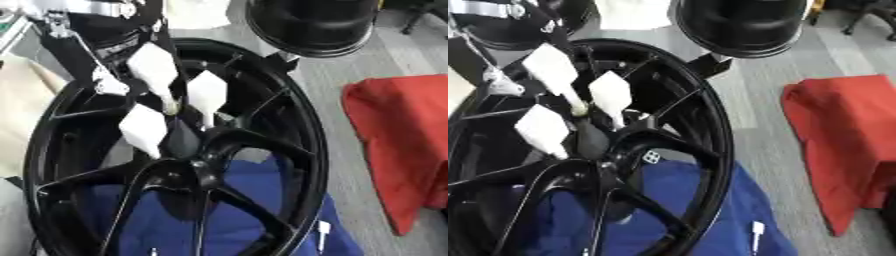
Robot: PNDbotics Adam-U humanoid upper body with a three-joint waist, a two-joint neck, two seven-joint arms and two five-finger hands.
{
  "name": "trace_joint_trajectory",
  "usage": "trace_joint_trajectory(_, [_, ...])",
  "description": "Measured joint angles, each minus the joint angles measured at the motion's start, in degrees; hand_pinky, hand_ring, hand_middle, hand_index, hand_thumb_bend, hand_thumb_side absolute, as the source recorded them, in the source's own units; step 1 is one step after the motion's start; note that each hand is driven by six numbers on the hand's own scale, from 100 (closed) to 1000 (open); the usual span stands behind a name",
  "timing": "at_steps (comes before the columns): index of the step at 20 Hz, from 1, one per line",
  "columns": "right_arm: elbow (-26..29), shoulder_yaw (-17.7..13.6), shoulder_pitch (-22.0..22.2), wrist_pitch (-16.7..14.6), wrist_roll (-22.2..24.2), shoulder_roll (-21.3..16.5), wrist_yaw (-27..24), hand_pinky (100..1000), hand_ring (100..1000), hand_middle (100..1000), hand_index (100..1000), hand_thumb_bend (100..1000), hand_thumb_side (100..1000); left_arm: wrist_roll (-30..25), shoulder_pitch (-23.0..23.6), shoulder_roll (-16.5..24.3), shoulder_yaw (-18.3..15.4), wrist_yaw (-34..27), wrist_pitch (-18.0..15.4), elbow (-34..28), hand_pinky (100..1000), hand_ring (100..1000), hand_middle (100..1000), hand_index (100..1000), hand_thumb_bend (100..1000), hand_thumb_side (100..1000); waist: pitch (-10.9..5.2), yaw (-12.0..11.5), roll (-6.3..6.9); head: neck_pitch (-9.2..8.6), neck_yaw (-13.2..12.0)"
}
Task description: Pull the pin out of the wheel hub.
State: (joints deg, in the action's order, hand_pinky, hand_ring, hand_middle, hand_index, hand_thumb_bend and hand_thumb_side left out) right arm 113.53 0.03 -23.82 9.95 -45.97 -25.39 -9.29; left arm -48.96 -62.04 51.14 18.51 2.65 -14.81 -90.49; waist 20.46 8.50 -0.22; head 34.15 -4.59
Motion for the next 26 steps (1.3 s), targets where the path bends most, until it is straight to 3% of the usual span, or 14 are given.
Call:
trace_joint_trajectory(4, [0.0,-0.1,0.2,0.0,0.0,0.0,0.1,518,617,562,635,106,398,1.1,0.9,2.0,-4.6,-0.8,-0.1,0.7,642,470,220,296,100,100,-0.23,-0.7,-0.21,0.03,0.3])
trace_joint_trajectory(7, [0.0,-0.4,0.2,0.0,0.0,0.0,0.3,519,617,562,635,108,396,3.4,4.3,4.8,-8.6,-1.1,0.3,2.0,645,472,223,301,100,100,-0.46,-1.4,-0.33,0.07,0.8])
trace_joint_trajectory(13, [0.0,-1.0,0.2,-0.1,-0.2,-0.1,0.8,520,617,562,634,117,392,10.5,16.7,11.9,-17.4,-2.0,1.4,5.3,646,471,230,313,100,108,-0.47,-2.9,-0.7,0.26,2.0])
trace_joint_trajectory(18, [0.0,-1.2,0.4,-0.4,-0.5,-0.1,1.2,520,617,562,634,121,391,15.7,25.9,15.0,-22.9,-1.2,2.6,9.1,672,509,299,389,100,100,-0.43,-3.6,-0.86,0.17,2.8])
trace_joint_trajectory(21, [0.0,-1.4,0.4,-0.6,-0.7,-0.1,1.3,521,617,562,634,124,389,17.9,30.0,15.3,-24.5,1.3,3.2,11.1,728,572,390,484,100,100,-0.33,-3.7,-1.2,-0.03,2.9])
trace_joint_trajectory(23, [0.0,-1.4,0.4,-0.6,-0.7,-0.1,1.4,521,616,562,634,124,388,18.6,32.0,15.3,-25.1,2.8,3.8,12.3,795,688,550,626,100,100,-0.3,-3.7,-1.37,-0.04,3.0])
trace_joint_trajectory(25, [0.0,-1.4,0.4,-0.6,-0.8,-0.1,1.4,521,616,562,634,124,388,18.6,33.4,15.3,-25.4,4.2,4.5,13.4,795,688,550,626,100,100,-0.26,-3.8,-1.42,-0.05,3.0])
trace_joint_trajectory(26, [0.0,-1.4,0.4,-0.5,-0.8,-0.1,1.4,521,616,562,634,127,387,18.5,33.6,15.3,-25.5,4.8,4.6,13.7,911,893,827,865,202,380,-0.26,-3.8,-1.45,-0.06,3.0])
